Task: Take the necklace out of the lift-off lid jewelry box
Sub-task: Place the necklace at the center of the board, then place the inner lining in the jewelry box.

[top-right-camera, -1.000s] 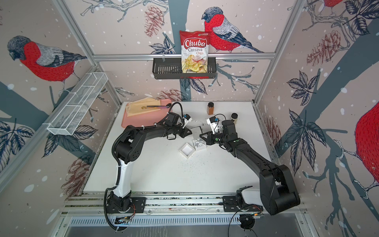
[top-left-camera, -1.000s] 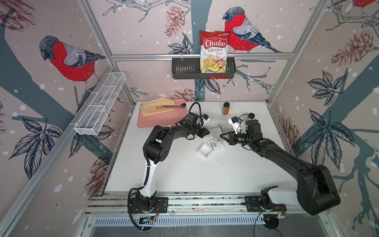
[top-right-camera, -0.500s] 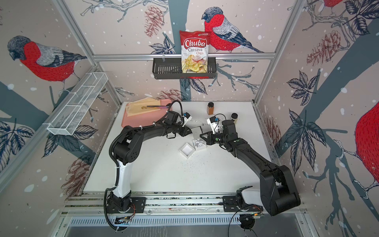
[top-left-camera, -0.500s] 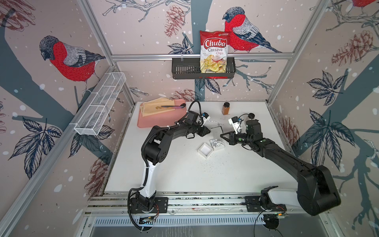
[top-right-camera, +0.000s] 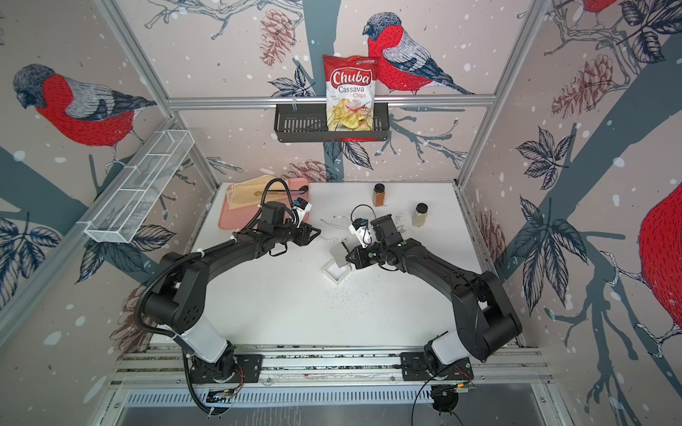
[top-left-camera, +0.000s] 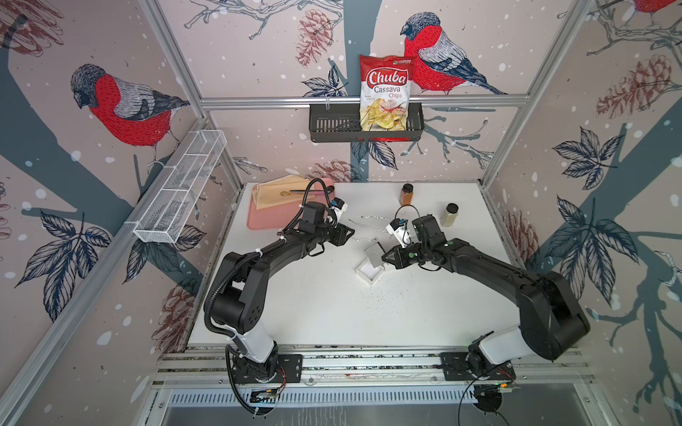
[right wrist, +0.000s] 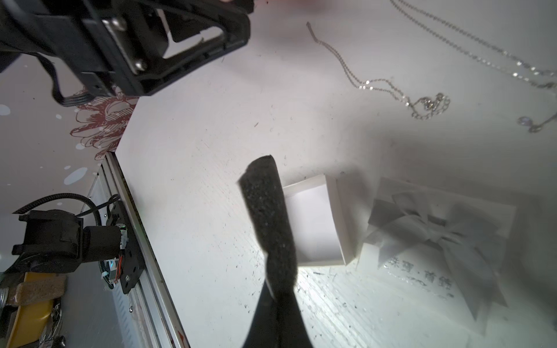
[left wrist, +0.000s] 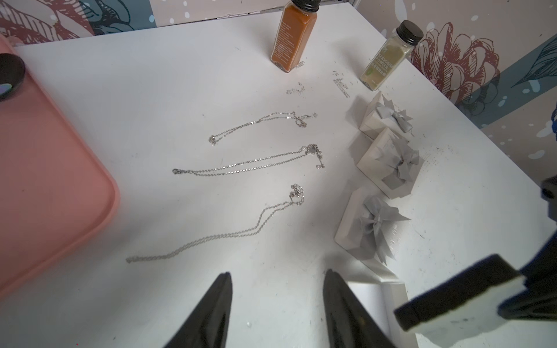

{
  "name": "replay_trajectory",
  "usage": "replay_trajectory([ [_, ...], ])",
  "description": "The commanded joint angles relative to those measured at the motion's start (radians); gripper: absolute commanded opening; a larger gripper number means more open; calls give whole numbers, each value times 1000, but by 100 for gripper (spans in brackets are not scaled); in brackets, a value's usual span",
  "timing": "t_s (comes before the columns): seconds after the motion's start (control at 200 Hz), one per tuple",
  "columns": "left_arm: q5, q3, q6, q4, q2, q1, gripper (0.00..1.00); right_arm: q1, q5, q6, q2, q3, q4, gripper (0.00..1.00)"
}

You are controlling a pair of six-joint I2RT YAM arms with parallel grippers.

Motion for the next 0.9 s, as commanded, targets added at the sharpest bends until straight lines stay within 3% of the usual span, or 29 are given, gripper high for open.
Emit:
replay_trajectory([
  [0.0, -63, -72, 10, 42, -62, 7, 53, 6, 29, -23, 29, 23, -85, 1],
  [0.385, -108, -204, -1, 105, -177, 36, 55, 48, 36, -13, 157, 86, -148, 0],
  [0.705, -109, -248, 1, 127, -202, 46, 56, 64, -13, 64, 156, 80, -106, 0],
  [0.896, -67, -251, 17, 126, -202, 48, 56, 62, -19, 18, 147, 128, -172, 0],
])
